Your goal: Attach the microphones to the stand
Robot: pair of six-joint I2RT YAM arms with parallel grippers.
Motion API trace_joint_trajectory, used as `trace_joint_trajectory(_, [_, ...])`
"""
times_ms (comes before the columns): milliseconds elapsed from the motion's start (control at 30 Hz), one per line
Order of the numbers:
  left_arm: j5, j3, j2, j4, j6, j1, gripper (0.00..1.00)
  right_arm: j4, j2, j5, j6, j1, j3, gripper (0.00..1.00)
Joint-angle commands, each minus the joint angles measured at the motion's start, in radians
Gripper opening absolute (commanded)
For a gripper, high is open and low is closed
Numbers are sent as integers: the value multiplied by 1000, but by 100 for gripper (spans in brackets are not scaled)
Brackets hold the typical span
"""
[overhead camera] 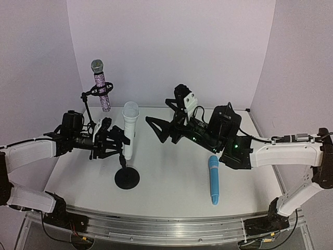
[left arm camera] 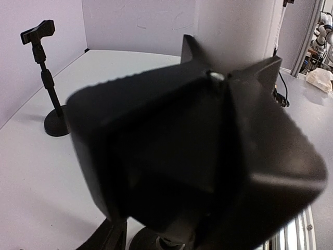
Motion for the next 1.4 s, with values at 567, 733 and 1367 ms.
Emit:
trace_joint_trajectory(567, [-232, 32, 67, 559, -358, -83, 0, -24, -164, 181, -108, 0, -91, 96])
trace_joint_trajectory(733, [-425, 161, 212, 600, -337, -104, 0, -25, -192, 239, -155, 1, -129, 96])
trace_joint_trajectory(1367, [-494, 570, 673, 642, -310, -109, 0, -25, -303, 376, -254, 0, -231, 97])
